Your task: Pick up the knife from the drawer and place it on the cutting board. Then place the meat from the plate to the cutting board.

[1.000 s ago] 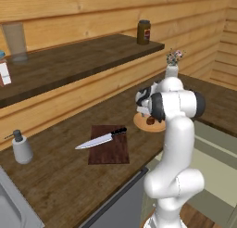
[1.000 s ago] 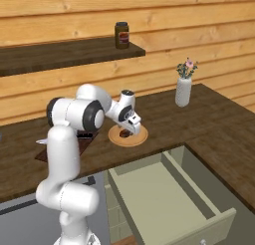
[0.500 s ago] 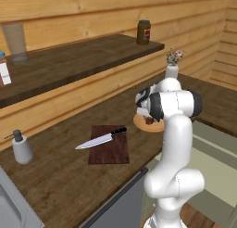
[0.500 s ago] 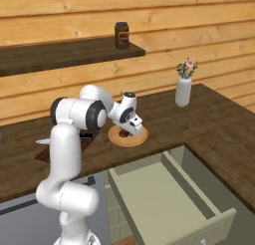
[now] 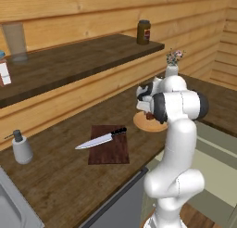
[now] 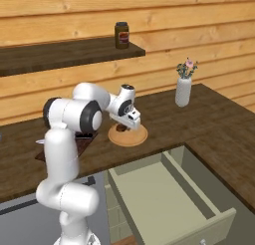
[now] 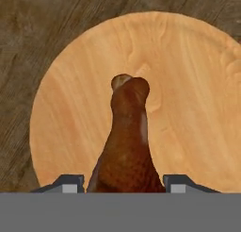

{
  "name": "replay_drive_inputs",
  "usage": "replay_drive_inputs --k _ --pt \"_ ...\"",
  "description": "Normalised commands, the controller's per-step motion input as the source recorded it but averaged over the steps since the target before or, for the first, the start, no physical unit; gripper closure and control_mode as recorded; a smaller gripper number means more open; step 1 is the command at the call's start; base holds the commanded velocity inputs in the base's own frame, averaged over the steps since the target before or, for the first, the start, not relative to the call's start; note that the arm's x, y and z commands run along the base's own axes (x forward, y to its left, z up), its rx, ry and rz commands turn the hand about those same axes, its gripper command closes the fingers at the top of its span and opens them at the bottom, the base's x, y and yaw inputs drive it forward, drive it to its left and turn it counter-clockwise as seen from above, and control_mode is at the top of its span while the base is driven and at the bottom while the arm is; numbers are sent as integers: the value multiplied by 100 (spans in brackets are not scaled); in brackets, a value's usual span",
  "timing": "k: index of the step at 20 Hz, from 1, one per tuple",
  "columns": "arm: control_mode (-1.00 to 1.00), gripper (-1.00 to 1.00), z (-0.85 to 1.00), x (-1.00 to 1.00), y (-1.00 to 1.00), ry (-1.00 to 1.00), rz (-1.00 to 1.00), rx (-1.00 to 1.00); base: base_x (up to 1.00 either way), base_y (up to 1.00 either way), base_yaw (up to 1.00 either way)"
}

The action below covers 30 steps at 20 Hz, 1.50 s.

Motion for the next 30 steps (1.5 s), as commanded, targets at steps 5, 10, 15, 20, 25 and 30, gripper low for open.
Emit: replay_drive_inputs --k 5,10,15,20,25,30 --pt "-100 100 18 -51 73 0 3 -1 0 0 0" --pt "-100 100 0 -52 90 0 1 -5 0 0 0" --pt "-100 100 0 -37 100 0 0 -4 0 0 0" --pt "-100 100 -2 -30 71 0 1 -7 0 0 0" --pt "-100 100 -7 -27 37 0 1 -7 0 0 0" --pt "-100 100 -27 -11 31 0 3 -9 0 0 0"
